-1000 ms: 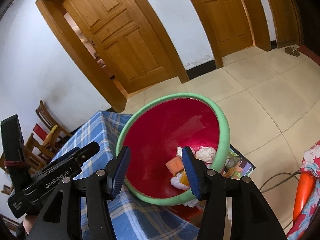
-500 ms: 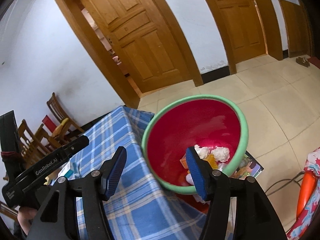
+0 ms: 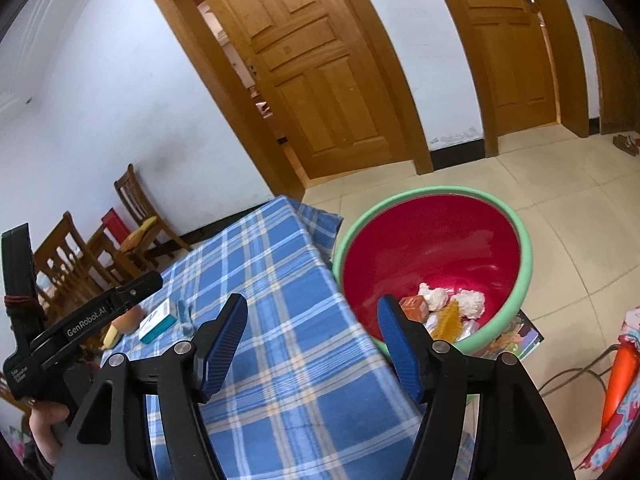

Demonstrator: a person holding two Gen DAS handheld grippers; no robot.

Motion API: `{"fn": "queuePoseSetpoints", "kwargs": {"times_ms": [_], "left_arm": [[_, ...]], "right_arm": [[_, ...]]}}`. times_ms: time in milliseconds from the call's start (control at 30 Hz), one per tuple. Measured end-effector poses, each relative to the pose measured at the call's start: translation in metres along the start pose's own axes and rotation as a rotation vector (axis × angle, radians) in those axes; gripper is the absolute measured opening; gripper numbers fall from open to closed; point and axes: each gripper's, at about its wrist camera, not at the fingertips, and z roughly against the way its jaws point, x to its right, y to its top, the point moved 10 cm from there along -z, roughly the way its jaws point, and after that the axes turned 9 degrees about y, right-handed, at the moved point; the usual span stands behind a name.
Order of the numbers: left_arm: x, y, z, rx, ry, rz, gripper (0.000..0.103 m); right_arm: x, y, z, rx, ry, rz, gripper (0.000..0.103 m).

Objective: Collect trash
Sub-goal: 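Move both tools back over the table toward the medicine box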

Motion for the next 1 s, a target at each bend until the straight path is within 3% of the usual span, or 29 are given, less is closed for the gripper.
{"fn": "queuePoseSetpoints", "kwargs": {"times_ms": [500,1000], "left_arm": [[-0.078,-0.01,0.012,0.011,0.105,0.06,0.068],[-0.135,-0.033,-0.01,-0.051,0.18,0.11,0.068]], "right_arm": [[-0.033,-0.023,-0.019,-0.051,0.009,0.038,0.076],[-0.043,-0.047,-0.049,-0.122,0.005,0.042,0.076]]}}
